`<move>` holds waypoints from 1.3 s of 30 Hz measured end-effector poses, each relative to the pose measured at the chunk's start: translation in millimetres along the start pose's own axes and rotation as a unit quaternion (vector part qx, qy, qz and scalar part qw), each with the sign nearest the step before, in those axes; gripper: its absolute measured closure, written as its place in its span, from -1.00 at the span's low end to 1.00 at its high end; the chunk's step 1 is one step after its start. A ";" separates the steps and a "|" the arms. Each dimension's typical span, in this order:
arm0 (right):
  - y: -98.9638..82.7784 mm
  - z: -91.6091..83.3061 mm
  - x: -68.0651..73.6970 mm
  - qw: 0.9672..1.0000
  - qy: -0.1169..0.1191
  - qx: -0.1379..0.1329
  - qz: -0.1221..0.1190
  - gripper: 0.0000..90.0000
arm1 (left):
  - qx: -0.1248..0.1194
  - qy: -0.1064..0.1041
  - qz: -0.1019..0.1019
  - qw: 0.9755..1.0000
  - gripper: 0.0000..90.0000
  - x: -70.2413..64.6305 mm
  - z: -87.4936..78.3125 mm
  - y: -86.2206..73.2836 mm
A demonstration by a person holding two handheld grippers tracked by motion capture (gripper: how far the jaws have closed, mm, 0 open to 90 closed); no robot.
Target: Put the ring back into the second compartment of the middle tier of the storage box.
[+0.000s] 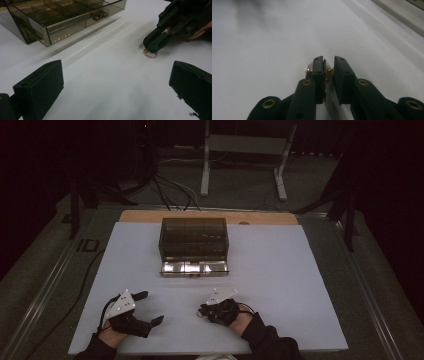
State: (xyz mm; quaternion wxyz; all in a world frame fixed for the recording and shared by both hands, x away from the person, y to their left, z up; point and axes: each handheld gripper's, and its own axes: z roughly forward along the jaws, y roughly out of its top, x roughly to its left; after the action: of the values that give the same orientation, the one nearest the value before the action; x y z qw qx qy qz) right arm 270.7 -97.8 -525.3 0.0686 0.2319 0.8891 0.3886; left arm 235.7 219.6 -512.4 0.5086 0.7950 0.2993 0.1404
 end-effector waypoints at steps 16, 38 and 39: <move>1.5 0.2 3.4 0.999 -0.014 0.008 -0.033 0.93 | 0.003 -0.002 0.000 1.000 -0.98 0.1 0.7 -0.2; 8.8 -17.4 -2.3 1.000 -0.009 -0.003 -0.020 0.95 | 0.008 -0.001 0.002 1.000 -0.98 0.0 1.4 -0.7; 9.4 -18.2 -2.5 1.000 -0.010 -0.005 -0.020 0.95 | 0.007 -0.001 0.002 1.000 -0.98 -0.1 1.3 -0.5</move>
State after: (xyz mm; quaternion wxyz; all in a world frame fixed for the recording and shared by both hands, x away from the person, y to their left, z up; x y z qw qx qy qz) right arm 270.7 -105.5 -506.1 0.0861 0.2177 0.8907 0.3897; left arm 236.1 218.7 -513.4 0.5034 0.7990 0.2985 0.1384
